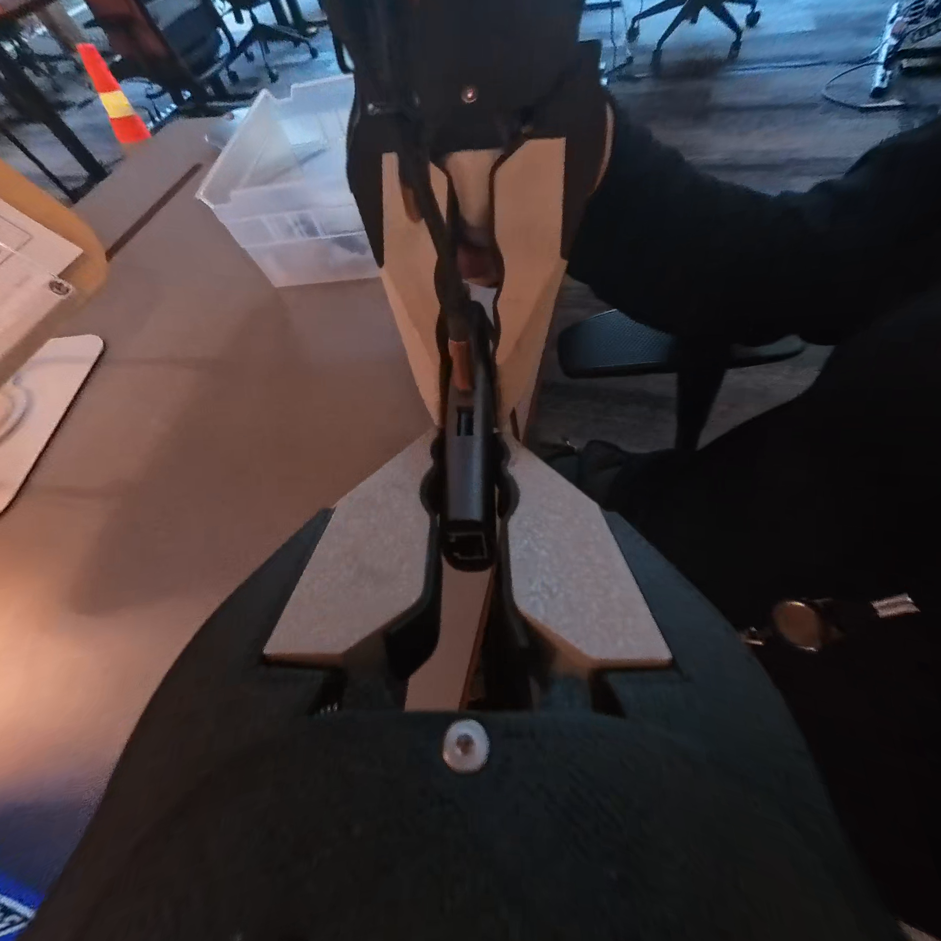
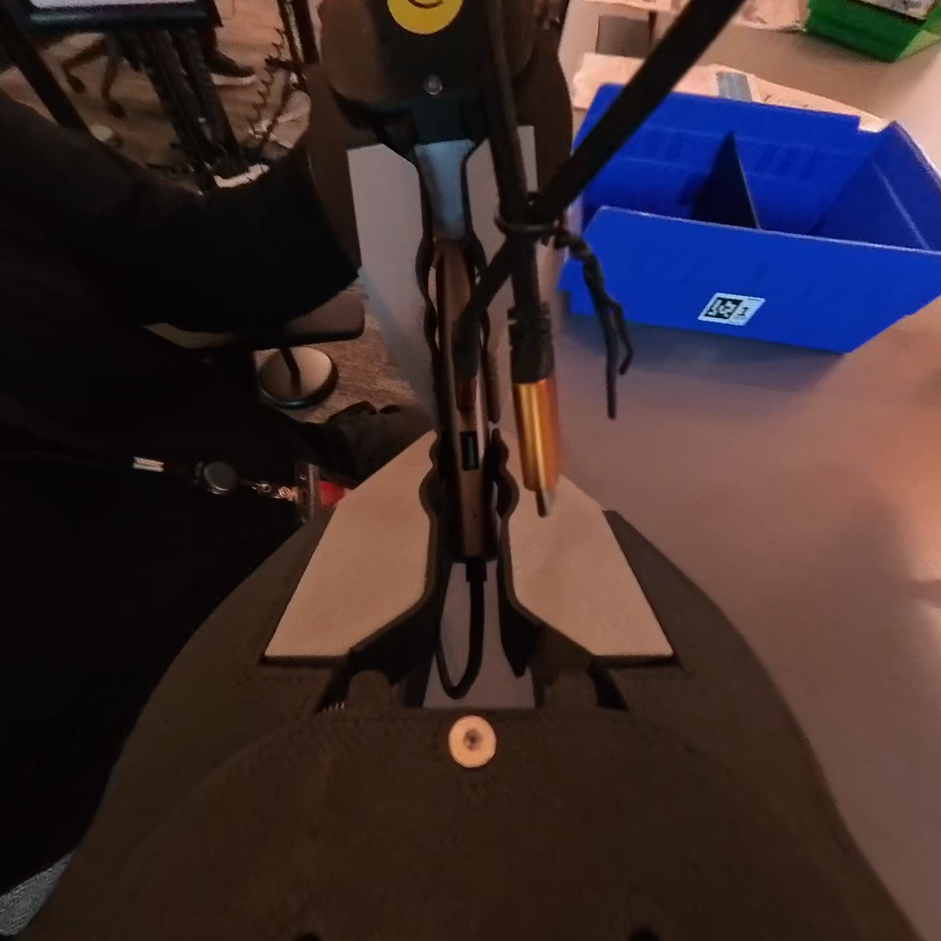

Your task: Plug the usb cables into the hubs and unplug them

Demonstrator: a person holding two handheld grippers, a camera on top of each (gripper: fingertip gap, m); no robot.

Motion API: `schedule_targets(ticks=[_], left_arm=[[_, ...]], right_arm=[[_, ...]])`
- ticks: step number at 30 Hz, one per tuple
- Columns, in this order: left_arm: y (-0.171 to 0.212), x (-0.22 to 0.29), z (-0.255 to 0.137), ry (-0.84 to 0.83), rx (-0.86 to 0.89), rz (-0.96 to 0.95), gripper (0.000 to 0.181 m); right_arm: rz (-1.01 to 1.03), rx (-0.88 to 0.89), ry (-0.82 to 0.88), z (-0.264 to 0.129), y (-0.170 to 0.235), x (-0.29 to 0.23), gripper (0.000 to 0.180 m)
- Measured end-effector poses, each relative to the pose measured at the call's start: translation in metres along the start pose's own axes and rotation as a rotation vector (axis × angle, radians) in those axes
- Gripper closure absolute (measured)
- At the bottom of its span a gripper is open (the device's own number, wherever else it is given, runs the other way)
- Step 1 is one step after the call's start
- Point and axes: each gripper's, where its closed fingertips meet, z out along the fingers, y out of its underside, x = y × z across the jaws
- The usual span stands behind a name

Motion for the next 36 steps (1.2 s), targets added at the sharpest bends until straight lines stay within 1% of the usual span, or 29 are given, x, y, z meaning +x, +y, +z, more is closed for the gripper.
schedule_targets(ticks=[2, 5, 7, 9, 10, 14, 17, 22, 25, 29, 36], left_arm=[[-0.004, -0.001, 0.001, -0.008, 0.018, -0.003, 0.166], [-0.005, -0.004, -0.001, -0.020, 0.023, -0.012, 0.166], [-0.010, -0.003, 0.000, -0.032, 0.042, -0.006, 0.166], [-0.013, -0.002, 0.001, -0.050, 0.040, 0.010, 0.166], [-0.013, -0.002, 0.002, -0.055, 0.038, 0.015, 0.166], [-0.011, 0.003, 0.005, -0.037, 0.035, -0.001, 0.167], [-0.007, 0.002, 0.009, -0.055, -0.005, -0.003, 0.166], [-0.005, -0.005, 0.015, -0.109, -0.011, 0.003, 0.167], [0.007, -0.020, 0.017, -0.207, -0.075, 0.011, 0.168], [0.018, -0.028, 0.019, -0.194, -0.062, -0.044, 0.167], [0.015, -0.039, 0.010, -0.249, -0.035, -0.049, 0.167]], right_arm=[[-0.010, 0.018, 0.017, -0.010, -0.003, 0.002, 0.165], [-0.045, 0.101, 0.043, -0.031, -0.016, 0.001, 0.167], [-0.088, 0.127, 0.059, -0.035, -0.022, -0.003, 0.170], [-0.094, 0.131, 0.097, -0.030, -0.026, 0.000, 0.171], [-0.085, 0.131, 0.109, -0.029, -0.028, 0.002, 0.175], [-0.087, 0.122, 0.066, -0.027, -0.025, -0.003, 0.176], [-0.103, 0.092, 0.078, -0.025, -0.022, -0.003, 0.176], [-0.096, 0.093, 0.073, -0.025, -0.020, 0.002, 0.176], [-0.084, 0.071, 0.126, -0.017, -0.014, 0.015, 0.178], [-0.080, 0.070, 0.142, -0.008, -0.009, 0.025, 0.177], [0.019, 0.246, 0.094, -0.005, -0.020, 0.034, 0.177]])
